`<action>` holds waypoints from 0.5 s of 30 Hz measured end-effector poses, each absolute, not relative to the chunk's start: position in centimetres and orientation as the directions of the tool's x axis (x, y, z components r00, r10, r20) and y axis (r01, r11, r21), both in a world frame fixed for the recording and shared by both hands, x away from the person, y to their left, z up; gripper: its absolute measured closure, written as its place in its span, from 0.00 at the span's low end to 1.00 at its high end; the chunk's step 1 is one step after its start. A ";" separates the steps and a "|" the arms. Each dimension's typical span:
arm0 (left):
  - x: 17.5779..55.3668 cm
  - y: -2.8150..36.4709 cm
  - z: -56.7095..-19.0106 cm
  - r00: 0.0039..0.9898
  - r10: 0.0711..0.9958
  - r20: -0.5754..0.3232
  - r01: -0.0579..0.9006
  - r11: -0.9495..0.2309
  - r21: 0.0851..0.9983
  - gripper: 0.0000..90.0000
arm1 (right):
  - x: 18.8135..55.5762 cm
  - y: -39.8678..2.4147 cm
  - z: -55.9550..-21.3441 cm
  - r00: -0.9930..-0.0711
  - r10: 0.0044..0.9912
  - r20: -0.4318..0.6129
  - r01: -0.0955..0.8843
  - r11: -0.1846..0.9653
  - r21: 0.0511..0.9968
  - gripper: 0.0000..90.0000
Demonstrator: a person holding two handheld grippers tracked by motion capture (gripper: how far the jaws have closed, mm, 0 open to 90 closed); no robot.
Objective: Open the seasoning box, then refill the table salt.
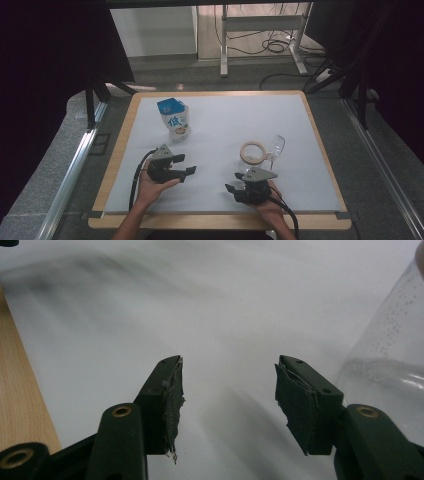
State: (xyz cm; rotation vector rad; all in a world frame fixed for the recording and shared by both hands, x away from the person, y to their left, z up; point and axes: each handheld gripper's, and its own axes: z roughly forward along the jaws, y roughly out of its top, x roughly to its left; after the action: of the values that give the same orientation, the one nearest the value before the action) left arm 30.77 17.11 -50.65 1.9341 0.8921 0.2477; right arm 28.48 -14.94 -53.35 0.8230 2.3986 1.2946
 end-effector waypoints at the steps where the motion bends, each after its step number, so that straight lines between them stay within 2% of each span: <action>1: 30.8 17.2 -50.7 0.710 0.678 -0.190 0.484 -0.275 0.831 0.35 | 28.5 -14.9 -53.3 -0.793 0.609 0.011 0.344 0.433 0.833 0.50; 15: 30.8 20.4 -49.8 0.635 0.750 -0.186 0.483 -0.198 0.853 0.36 | 28.7 -14.2 -53.1 -0.802 0.597 0.012 0.331 0.428 0.841 0.50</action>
State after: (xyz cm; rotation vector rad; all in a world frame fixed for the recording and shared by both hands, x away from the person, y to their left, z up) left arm 30.81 20.36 -49.84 1.8522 0.9840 0.3330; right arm 28.68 -14.24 -53.08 0.8032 2.3971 1.3142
